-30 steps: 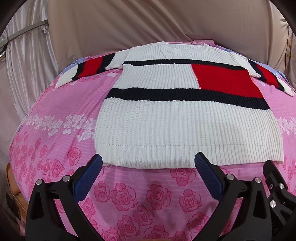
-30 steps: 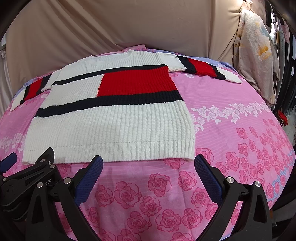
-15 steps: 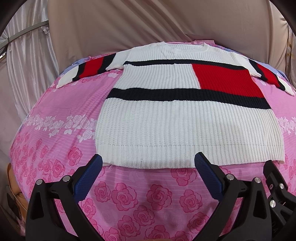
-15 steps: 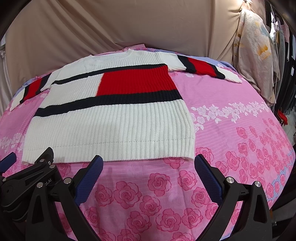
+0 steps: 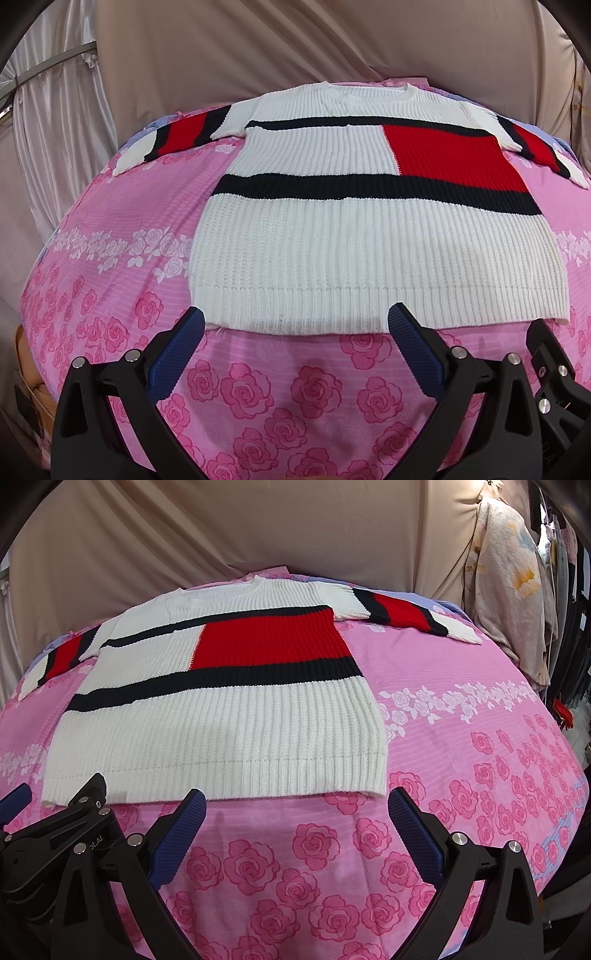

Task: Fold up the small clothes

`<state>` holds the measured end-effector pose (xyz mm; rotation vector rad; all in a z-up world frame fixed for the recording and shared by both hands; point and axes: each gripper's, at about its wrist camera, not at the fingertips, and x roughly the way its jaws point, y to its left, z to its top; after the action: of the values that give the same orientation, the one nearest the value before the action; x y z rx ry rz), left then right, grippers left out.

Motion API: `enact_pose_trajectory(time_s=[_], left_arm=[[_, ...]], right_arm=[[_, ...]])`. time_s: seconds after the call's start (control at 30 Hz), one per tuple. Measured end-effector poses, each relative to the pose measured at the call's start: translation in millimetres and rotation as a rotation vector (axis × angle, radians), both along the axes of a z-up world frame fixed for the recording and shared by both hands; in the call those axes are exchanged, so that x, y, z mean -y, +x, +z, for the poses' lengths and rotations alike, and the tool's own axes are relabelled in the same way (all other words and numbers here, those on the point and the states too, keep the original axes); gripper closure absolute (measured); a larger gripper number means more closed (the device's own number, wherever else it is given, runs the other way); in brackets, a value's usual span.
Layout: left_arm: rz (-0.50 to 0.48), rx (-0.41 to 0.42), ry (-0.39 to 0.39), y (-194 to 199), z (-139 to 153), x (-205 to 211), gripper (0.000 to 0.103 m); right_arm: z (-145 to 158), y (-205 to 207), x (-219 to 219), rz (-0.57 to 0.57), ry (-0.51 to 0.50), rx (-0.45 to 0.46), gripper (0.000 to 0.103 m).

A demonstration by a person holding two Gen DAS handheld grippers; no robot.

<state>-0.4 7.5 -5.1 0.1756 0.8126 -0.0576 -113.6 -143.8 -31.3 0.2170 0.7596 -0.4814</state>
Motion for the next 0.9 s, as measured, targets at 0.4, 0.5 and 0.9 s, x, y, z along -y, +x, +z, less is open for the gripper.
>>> enact_pose_trajectory(time_s=[0.4,0.5,0.9], left_arm=[[0.000,0.000,0.002,0.1,-0.1,-0.4,0.006],[0.000,-0.001,0.002,0.0,-0.2,0.0,0.006],[0.012,-0.019,0.017,11.8,-4.0,5.8,0.006]], right_arm=[[-0.9,0.6,-0.2,0.000,-0.001,-0.002,0.005],[-4.8,-6.2,3.7,0.000,0.002,-0.001,0.005],[-7.3,1.8,11.2,0.007,0.009,-0.017,0.005]])
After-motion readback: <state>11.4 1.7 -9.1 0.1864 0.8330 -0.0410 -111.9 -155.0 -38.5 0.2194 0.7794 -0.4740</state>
